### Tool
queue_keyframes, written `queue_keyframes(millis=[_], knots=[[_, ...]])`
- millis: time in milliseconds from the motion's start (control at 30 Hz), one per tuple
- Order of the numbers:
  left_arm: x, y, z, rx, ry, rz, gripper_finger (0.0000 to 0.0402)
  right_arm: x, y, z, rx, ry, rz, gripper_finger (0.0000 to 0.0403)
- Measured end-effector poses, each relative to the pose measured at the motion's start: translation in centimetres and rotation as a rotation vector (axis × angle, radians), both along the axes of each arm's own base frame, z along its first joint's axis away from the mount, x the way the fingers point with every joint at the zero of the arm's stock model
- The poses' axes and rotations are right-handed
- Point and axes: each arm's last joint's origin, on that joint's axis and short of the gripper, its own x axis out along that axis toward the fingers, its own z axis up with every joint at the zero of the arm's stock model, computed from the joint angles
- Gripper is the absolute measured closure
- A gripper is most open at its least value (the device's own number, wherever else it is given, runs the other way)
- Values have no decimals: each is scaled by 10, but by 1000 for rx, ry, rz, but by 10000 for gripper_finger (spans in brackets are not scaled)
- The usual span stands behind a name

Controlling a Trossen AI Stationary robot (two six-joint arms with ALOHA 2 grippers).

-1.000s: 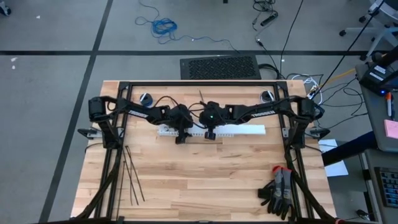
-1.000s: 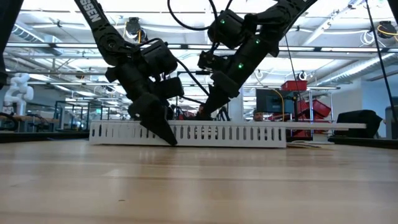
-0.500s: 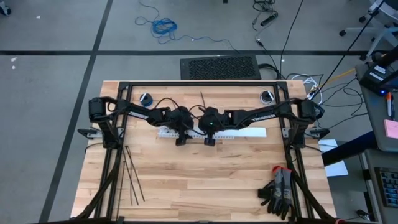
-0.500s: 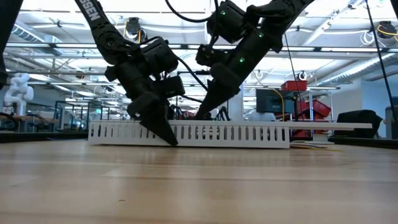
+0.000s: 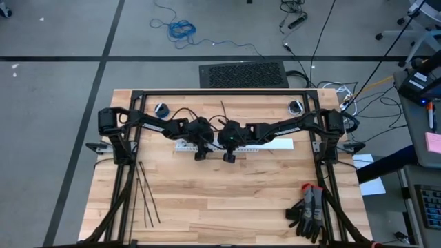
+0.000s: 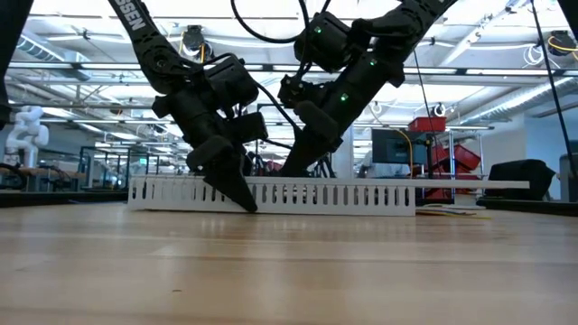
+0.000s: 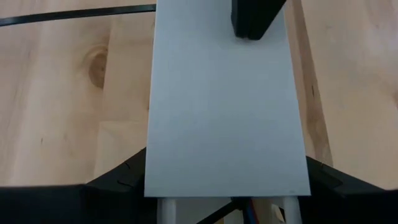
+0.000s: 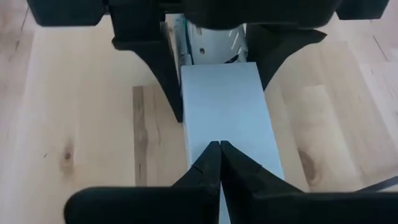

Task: Ziptie cables
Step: Close the white cable duct

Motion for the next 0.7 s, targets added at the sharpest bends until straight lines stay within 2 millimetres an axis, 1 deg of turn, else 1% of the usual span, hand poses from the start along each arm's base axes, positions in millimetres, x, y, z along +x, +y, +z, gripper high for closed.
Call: queue_keyframes(millis=[67, 133, 267, 433, 600, 700], knots=[[0, 0, 0, -4, 0, 6, 159, 0, 0, 0, 0, 2, 0, 403], [1, 1, 2, -29, 5, 48, 159, -1, -1, -1, -3, 6, -4, 403], [-1, 3, 10, -38, 14, 68, 159, 0, -1, -2, 16, 4, 5, 403], [-8, 1, 24, -17, 19, 72, 159, 1, -1, 0, 29, -21, 11, 403], [-9, 2, 26, -1, 23, 81, 159, 1, -6, 0, 40, -27, 8, 403], [-4, -1, 19, 5, 15, 80, 159, 1, -7, -1, 42, -28, 11, 403]])
